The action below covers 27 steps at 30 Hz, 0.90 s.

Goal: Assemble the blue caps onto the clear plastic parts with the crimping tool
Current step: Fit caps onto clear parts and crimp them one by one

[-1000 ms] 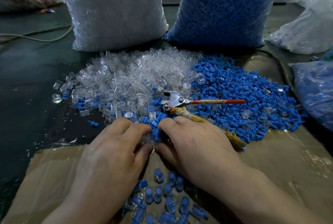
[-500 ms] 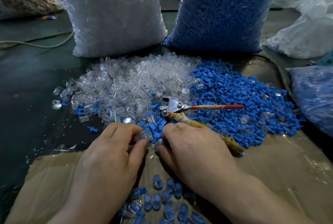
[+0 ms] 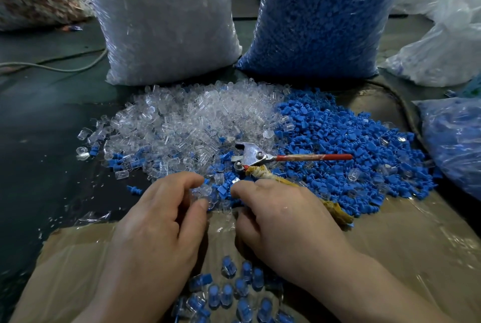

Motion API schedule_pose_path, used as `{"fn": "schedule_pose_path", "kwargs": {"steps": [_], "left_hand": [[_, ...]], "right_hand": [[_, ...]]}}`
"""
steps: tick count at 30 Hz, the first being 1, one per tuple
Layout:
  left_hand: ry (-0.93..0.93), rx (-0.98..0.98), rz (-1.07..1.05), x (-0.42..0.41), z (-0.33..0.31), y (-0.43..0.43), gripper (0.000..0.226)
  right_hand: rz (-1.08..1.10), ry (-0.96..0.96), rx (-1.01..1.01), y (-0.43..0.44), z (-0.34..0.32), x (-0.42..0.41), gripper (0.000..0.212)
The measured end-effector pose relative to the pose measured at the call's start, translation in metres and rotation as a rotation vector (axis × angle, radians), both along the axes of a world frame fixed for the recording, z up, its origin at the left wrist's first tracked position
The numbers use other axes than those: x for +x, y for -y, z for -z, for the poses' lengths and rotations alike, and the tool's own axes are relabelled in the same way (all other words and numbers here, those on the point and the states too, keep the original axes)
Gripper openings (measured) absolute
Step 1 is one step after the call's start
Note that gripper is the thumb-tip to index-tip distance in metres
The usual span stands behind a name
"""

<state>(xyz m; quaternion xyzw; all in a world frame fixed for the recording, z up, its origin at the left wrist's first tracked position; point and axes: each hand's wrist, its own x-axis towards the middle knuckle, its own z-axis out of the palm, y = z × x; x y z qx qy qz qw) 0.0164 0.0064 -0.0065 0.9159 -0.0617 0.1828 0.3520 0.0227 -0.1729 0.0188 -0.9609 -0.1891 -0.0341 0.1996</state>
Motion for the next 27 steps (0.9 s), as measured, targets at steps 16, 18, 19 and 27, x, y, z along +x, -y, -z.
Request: {"fn": "schedule_pose_path", "kwargs": {"steps": [16,18,19,27], "left_hand": [[-0.136,-0.322,0.05,-0.005,-0.004,0.004,0.028],[-0.203,-0.429,0.092,-0.002,0.002,0.004,0.033],[-0.223,-0.499,0.102,0.0,0.004,0.003,0.033],[-0.26,-0.699,0.02,0.007,0.015,-0.005,0.038]], "right_hand": [[0.146,-0.326,0.768,0.002,-0.006,-0.002,0.01],[0.122,-0.266,0.69,0.002,-0.004,-0.002,0.007],[0.117,-0.191,0.605,0.003,-0.003,-0.002,0.005],[-0.014,0.017,-0.05,0.004,-0.002,-0.005,0.028]]}}
